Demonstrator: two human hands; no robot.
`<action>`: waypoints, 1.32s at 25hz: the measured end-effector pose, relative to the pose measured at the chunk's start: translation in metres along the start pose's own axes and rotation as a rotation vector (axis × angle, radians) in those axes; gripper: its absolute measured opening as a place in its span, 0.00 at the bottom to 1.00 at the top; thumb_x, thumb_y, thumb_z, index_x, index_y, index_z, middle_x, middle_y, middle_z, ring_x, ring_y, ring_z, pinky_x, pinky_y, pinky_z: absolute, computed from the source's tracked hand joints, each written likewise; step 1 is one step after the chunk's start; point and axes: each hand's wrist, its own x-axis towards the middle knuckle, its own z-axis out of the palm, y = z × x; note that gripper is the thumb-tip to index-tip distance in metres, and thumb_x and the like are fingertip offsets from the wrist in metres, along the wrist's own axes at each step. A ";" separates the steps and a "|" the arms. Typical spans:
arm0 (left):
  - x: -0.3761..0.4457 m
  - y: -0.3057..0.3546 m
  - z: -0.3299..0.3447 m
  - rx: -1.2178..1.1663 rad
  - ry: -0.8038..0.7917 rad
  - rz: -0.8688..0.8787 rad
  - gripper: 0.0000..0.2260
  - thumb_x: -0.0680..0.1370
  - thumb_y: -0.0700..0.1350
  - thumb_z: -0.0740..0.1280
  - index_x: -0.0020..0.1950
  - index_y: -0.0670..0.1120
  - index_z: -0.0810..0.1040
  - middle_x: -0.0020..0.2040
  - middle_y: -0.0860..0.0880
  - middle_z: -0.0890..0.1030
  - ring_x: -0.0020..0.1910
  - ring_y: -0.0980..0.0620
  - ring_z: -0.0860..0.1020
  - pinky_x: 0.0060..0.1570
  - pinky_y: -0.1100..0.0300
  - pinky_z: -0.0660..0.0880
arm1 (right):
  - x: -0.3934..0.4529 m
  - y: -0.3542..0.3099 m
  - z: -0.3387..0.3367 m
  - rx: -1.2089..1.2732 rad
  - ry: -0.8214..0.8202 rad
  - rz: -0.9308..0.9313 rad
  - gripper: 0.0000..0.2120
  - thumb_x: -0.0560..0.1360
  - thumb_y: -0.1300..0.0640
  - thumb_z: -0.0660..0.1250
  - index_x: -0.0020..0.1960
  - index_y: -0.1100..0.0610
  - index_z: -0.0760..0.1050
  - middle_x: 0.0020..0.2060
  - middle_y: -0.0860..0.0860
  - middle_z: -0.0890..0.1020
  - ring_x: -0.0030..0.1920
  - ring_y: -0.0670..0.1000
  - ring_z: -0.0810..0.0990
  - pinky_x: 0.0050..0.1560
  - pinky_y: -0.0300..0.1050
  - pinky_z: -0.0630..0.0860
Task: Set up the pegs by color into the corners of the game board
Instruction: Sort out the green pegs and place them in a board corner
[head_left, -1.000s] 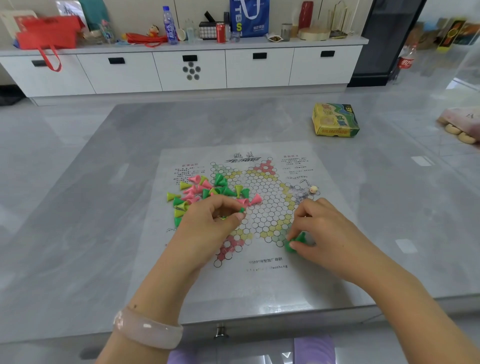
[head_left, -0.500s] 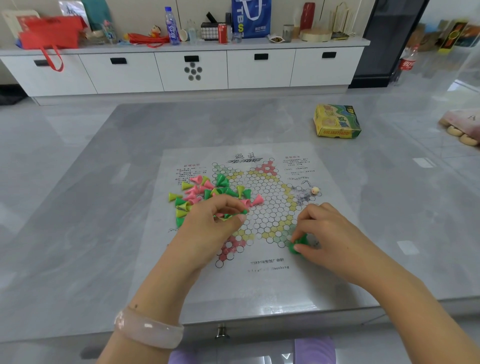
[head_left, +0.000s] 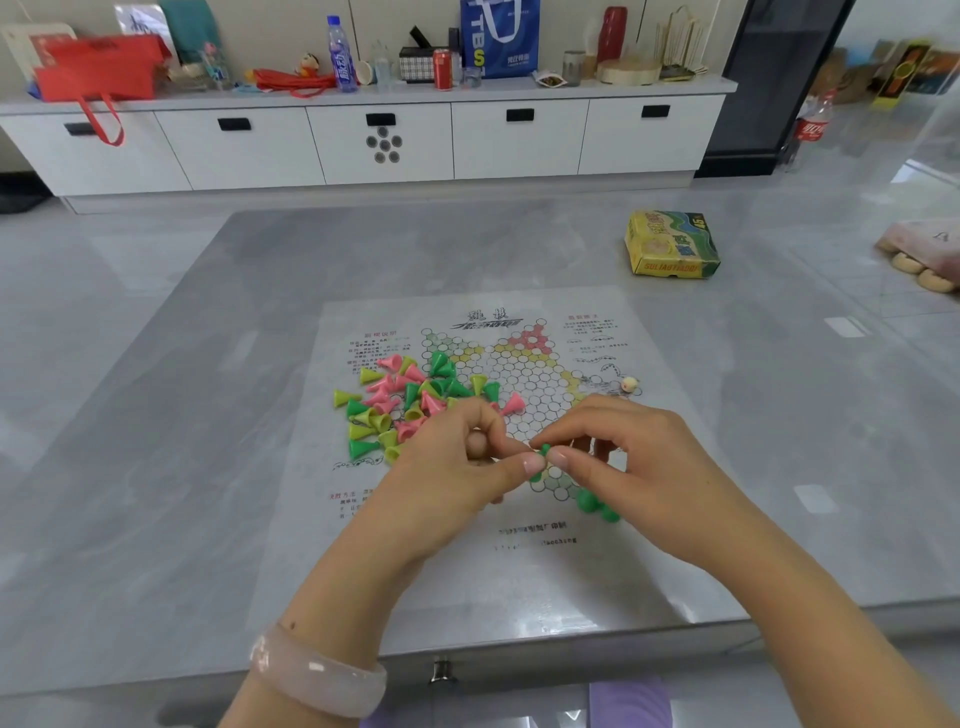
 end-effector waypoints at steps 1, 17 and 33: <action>0.000 0.001 0.000 -0.003 -0.010 -0.001 0.11 0.72 0.38 0.70 0.37 0.46 0.68 0.40 0.43 0.82 0.24 0.64 0.72 0.25 0.72 0.68 | 0.000 0.000 0.000 0.017 -0.001 0.005 0.07 0.70 0.54 0.65 0.44 0.51 0.81 0.36 0.45 0.80 0.39 0.40 0.74 0.41 0.31 0.71; 0.023 -0.041 -0.078 0.942 0.325 -0.184 0.23 0.76 0.41 0.62 0.70 0.53 0.66 0.64 0.43 0.67 0.63 0.41 0.65 0.60 0.52 0.65 | 0.003 0.037 -0.020 -0.256 0.273 0.258 0.05 0.71 0.62 0.67 0.40 0.54 0.80 0.36 0.47 0.78 0.36 0.41 0.75 0.38 0.31 0.68; 0.031 -0.046 -0.084 0.889 0.401 -0.251 0.21 0.74 0.36 0.62 0.67 0.40 0.65 0.61 0.37 0.72 0.60 0.39 0.70 0.50 0.56 0.65 | 0.001 0.040 -0.019 -0.331 0.035 0.321 0.04 0.72 0.59 0.66 0.43 0.53 0.80 0.39 0.47 0.80 0.42 0.48 0.78 0.46 0.43 0.75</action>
